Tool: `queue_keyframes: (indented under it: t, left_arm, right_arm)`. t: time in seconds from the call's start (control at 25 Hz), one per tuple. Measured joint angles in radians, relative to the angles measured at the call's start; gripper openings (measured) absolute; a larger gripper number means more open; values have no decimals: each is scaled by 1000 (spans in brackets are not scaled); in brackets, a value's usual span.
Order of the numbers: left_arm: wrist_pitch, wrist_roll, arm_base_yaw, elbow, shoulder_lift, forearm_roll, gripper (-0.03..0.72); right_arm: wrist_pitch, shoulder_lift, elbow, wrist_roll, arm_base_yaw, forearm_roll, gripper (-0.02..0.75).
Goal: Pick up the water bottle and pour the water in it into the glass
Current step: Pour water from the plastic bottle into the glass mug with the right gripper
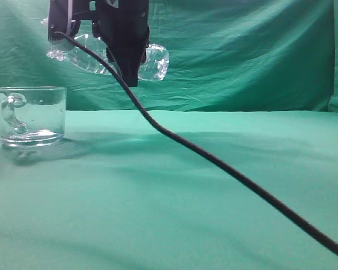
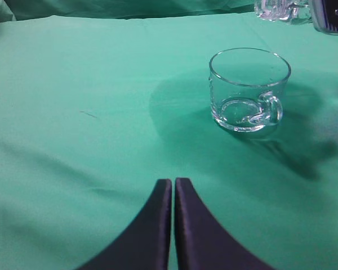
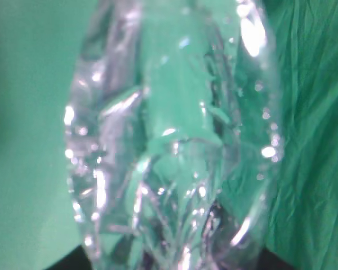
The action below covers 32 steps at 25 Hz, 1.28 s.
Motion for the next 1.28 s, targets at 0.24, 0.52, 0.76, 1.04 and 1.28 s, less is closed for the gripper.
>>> queue_keyframes:
  t: [0.24,0.52,0.76,1.04,1.28]
  left_arm:
    - [0,0,0,0,0,0,0]
    - [0,0,0,0,0,0,0]
    - [0,0,0,0,0,0,0]
    - [0,0,0,0,0,0,0]
    - [0,0,0,0,0,0,0]
  right_arm:
    - [0,0,0,0,1,-74,225]
    - [0,0,0,0,1,-121,225]
    - [4,0,0,0,1,-155,225]
    - [10,0,0,0,1,-194,225]
    - [10,0,0,0,1,-202,225]
